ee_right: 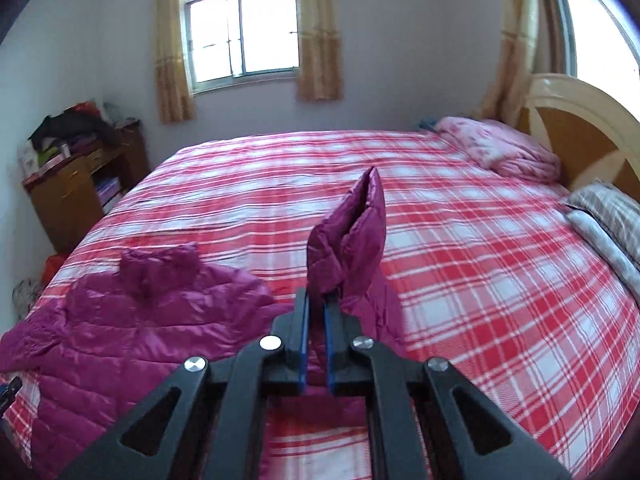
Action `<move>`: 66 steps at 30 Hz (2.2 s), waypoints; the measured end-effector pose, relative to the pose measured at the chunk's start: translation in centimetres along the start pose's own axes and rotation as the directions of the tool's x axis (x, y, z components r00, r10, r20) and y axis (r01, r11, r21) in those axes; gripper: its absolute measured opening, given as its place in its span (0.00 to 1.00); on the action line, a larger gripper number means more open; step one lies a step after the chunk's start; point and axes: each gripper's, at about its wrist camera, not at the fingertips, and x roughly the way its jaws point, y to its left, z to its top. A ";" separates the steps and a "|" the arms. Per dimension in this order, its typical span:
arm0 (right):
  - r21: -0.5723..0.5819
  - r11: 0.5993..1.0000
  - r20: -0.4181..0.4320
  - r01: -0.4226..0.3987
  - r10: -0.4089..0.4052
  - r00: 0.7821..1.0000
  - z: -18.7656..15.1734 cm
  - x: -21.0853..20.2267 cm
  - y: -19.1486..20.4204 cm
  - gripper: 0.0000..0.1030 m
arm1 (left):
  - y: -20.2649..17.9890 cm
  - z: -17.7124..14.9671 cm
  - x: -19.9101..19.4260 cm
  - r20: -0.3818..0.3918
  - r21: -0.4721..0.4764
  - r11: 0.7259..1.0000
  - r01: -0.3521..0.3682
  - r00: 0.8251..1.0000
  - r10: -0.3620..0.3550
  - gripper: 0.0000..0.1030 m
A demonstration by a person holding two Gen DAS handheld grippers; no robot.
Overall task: Fold large clothes
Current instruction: 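Fold the held sleeve across the jacket body with the right tool, release, then grasp the other sleeve cuff with the left tool and lift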
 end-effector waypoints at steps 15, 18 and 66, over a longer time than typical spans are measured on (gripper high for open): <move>-0.169 0.924 -0.135 -0.344 0.324 0.936 -6.6 8.5 22.8 0.08 | 0.4 -0.5 -0.4 0.061 0.015 1.000 -0.004 0.998 0.003 0.99; -0.175 0.915 -0.180 -0.364 0.334 0.925 -8.1 10.3 25.3 0.09 | 0.1 -0.6 -0.3 0.064 0.021 1.000 -0.007 0.998 0.006 0.99; 0.114 0.991 -0.255 -0.076 0.103 0.961 -8.2 14.3 2.0 0.20 | -3.1 0.2 -2.3 0.108 0.117 0.992 -0.051 0.993 0.038 0.99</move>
